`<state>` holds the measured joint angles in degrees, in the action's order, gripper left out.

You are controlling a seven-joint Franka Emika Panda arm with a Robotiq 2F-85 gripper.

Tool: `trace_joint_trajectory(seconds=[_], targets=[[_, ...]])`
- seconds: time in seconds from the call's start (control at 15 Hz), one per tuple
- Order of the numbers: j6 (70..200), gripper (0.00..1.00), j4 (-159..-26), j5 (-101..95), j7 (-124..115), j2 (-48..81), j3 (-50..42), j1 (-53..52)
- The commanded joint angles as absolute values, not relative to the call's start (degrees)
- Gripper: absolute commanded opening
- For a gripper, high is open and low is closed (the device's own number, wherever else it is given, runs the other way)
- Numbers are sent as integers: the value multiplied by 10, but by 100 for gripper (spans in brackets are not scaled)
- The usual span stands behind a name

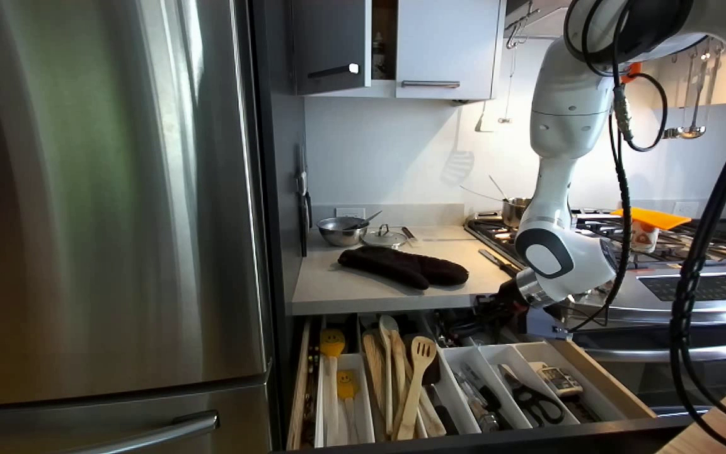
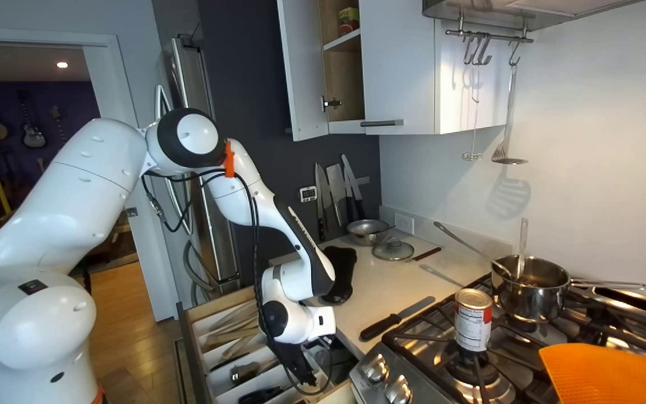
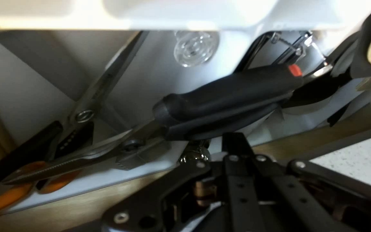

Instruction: Move one scissors in the drawer forwards

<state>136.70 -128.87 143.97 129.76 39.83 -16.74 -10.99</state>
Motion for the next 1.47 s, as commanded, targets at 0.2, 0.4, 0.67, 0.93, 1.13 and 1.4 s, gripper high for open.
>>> trace_joint_trajectory(seconds=[0.2, 0.4, 0.67, 0.93, 1.13, 1.4], targets=[[1372, 1, -1285, 1437, 1304, 397, -152, -96], [1372, 1, -1283, 1437, 1304, 397, -152, -96], [1376, 0, -1280, 1437, 1304, 401, -150, -98], [1372, 0, -1270, 1437, 1308, 412, -146, -98], [1371, 0, -1259, 1438, 1307, 418, -149, -95], [1378, 0, -1244, 1437, 1309, 433, -151, -93]])
